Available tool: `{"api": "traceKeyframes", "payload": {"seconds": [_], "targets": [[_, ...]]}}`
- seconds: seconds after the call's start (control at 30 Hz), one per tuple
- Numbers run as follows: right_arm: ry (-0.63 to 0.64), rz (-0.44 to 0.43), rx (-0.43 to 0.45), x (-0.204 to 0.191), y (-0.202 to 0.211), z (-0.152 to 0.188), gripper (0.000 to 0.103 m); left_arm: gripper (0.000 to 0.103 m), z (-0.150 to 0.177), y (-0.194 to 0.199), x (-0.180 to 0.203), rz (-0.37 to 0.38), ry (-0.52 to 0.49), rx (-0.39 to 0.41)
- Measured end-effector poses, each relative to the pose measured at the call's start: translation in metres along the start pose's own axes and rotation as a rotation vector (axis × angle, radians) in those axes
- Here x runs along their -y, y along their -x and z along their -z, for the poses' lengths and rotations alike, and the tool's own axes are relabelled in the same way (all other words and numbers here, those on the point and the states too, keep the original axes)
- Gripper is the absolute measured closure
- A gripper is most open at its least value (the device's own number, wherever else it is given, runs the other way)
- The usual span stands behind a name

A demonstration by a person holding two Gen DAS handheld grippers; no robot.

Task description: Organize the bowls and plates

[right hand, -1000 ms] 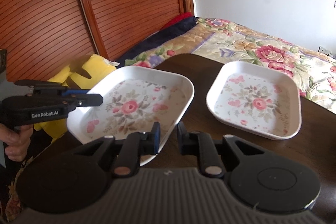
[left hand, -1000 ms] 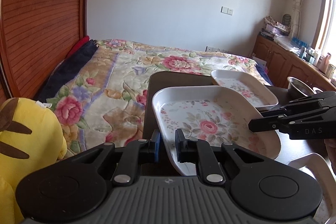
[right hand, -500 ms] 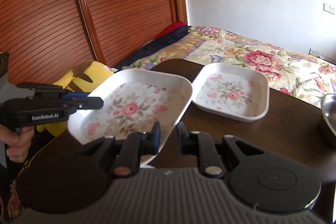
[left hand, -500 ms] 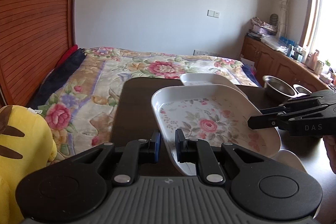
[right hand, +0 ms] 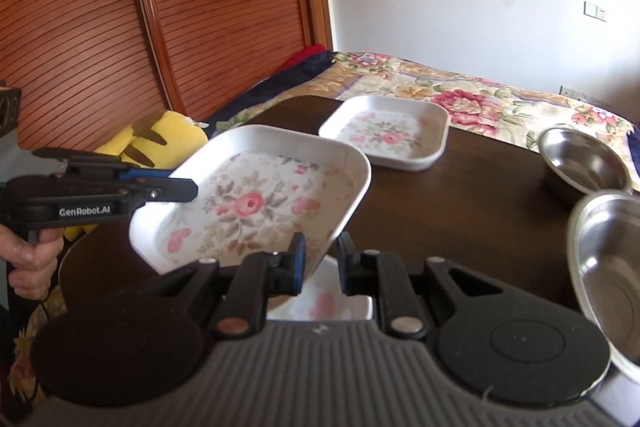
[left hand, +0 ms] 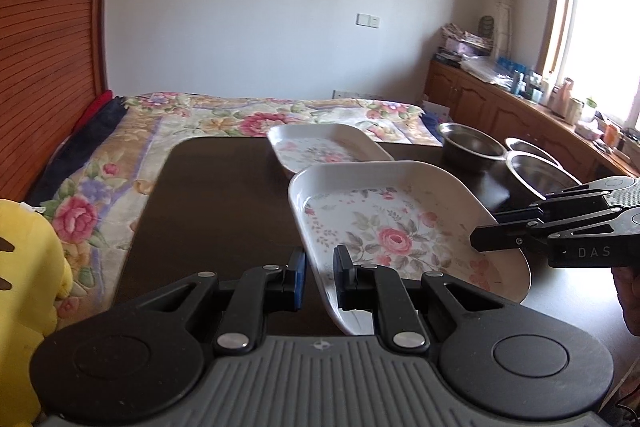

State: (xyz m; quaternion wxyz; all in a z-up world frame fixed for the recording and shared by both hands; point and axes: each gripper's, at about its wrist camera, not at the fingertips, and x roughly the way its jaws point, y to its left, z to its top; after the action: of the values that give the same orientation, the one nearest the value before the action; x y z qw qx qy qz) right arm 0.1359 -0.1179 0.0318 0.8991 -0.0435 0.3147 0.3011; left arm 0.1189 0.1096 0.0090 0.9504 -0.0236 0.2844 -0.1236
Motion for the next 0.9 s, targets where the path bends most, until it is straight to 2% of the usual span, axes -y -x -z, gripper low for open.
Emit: {"api": "traceKeyframes", "payload": {"seconds": [0.43, 0.9], "targets": [[-0.029, 0.011, 0.003, 0.004, 0.027, 0.036, 0.084, 0.088, 0.026, 0.011, 0.029, 0.041, -0.009, -0.022], [-0.005, 0.019, -0.016, -0.001, 0.03, 0.048, 0.084, 0.088, 0.033, 0.011, 0.034, 0.035, -0.016, -0.047]]}}
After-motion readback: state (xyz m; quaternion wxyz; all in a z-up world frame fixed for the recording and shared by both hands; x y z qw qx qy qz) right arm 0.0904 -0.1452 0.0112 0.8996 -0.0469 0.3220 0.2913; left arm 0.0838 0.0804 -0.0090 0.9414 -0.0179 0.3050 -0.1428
